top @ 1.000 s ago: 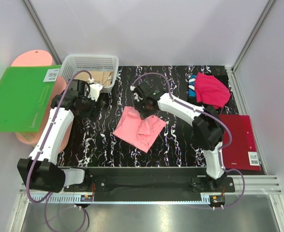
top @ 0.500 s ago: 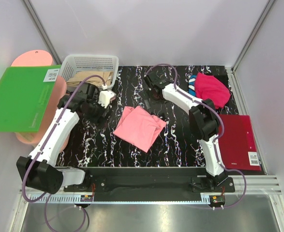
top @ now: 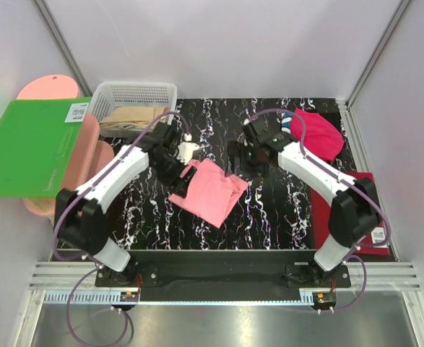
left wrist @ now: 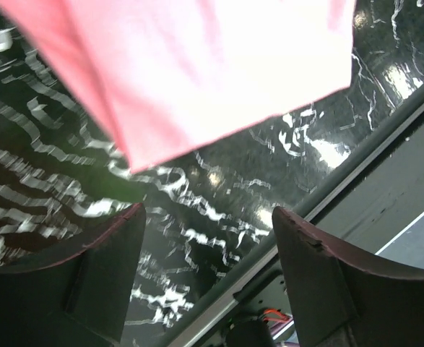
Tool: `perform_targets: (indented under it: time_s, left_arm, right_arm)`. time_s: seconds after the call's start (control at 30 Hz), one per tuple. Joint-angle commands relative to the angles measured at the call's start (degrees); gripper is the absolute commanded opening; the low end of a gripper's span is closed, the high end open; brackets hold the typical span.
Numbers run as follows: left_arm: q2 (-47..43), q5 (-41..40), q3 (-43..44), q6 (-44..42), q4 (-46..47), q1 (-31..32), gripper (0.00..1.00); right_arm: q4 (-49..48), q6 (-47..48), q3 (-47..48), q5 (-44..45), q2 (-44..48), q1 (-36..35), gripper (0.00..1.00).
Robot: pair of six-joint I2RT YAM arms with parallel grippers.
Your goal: Fold and stack the t-shirts
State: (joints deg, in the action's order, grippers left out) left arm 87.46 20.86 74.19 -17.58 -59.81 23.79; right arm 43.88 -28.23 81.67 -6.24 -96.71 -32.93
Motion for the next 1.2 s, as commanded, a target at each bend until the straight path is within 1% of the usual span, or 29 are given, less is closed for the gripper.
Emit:
perform_targets:
  time_s: [0.0, 0.03, 0.13, 0.23, 0.4, 0.53, 0.63, 0.7, 0.8, 0.83, 0.87, 0.9, 0.93, 0.97, 1.0, 1.03, 1.07, 1.17]
  left_arm:
    - [8.06, 3.21, 2.18, 3.08, 2.51, 2.66, 0.73]
    - [10.95, 3.39, 2.36, 3.26, 2.68, 3.88, 0.71]
    - [14.74, 3.05, 2.01, 3.35, 3.55, 6.26, 0.69]
    - [16.77, 1.55, -0.09, 2.99, 5.49, 7.58, 0.68]
    - [17.57, 0.06, -4.31, 1.94, 7.6, 8.03, 0.66]
    - [16.78, -2.05, -8.61, 0.71, 9.8, 8.03, 0.66]
    - [16.08, -3.37, -11.34, 0.01, 11.29, 8.03, 0.66]
    - [15.64, -4.6, -12.31, -0.43, 12.08, 8.03, 0.66]
    - [15.37, -7.14, -13.28, -1.22, 12.61, 8.03, 0.65]
    - [15.37, -7.67, -13.29, -1.66, 12.7, 8.03, 0.65]
    - [15.28, -8.64, -13.29, -1.84, 12.53, 8.03, 0.65]
    - [14.85, -8.82, -13.46, -2.1, 12.79, 8.03, 0.65]
    - [14.76, -8.91, -13.81, -2.36, 12.62, 8.03, 0.65]
    - [14.67, -9.34, -13.9, -2.54, 12.61, 8.03, 0.65]
    - [14.76, -9.7, -13.9, -2.72, 12.44, 8.03, 0.65]
    - [14.76, -10.05, -13.9, -2.98, 12.44, 8.03, 0.65]
    - [14.84, -10.57, -13.99, -3.16, 12.44, 8.03, 0.65]
    - [15.11, -10.93, -14.08, -3.51, 12.53, 7.94, 0.65]
  right_arm:
    - [-10.81, -13.68, -11.08, -11.76, 1.96, 1.81, 1.0]
    - [-11.27, -14.91, -12.48, -12.13, 1.35, 1.81, 1.0]
    - [-12.5, -17.12, -12.85, -13.53, -1.55, 2.08, 1.0]
    - [-16.27, -20.36, -13.99, -16.69, -3.84, 3.65, 0.99]
    - [-26.19, -28.72, -16.36, -25.29, -6.91, 6.91, 0.93]
    - [-27.79, -30.48, -15.31, -26.8, -10.95, 9.1, 0.91]
    - [-32.88, -33.46, -16.45, -29.44, -14.38, 10.69, 0.89]
    - [-33.68, -34.0, -15.76, -29.36, -16.84, 11.57, 0.88]
    - [-33.24, -32.07, -14.35, -28.48, -18.87, 12.45, 0.85]
    - [-32.98, -30.59, -14.0, -27.95, -18.78, 12.71, 0.82]
    - [-32.37, -29.61, -13.47, -26.04, -18.43, 13.23, 0.82]
    - [-29.41, -28.47, -11.73, -25.15, -18.0, 13.5, 0.82]
    - [-27.55, -25.33, -10.4, -24.18, -17.47, 13.68, 0.82]
    - [-24.66, -23.47, -8.56, -20.34, -16.33, 13.77, 0.82]
    - [-18.45, -21.62, -4.89, -18.13, -15.54, 13.77, 0.82]
    - [-15.87, -18.73, -3.37, -16.1, -14.57, 13.85, 0.82]
    - [-12.36, -17.92, -2.31, -12.26, -12.21, 13.86, 0.82]
    - [-7.42, -15.28, 0.41, -5.92, -7.37, 13.86, 0.84]
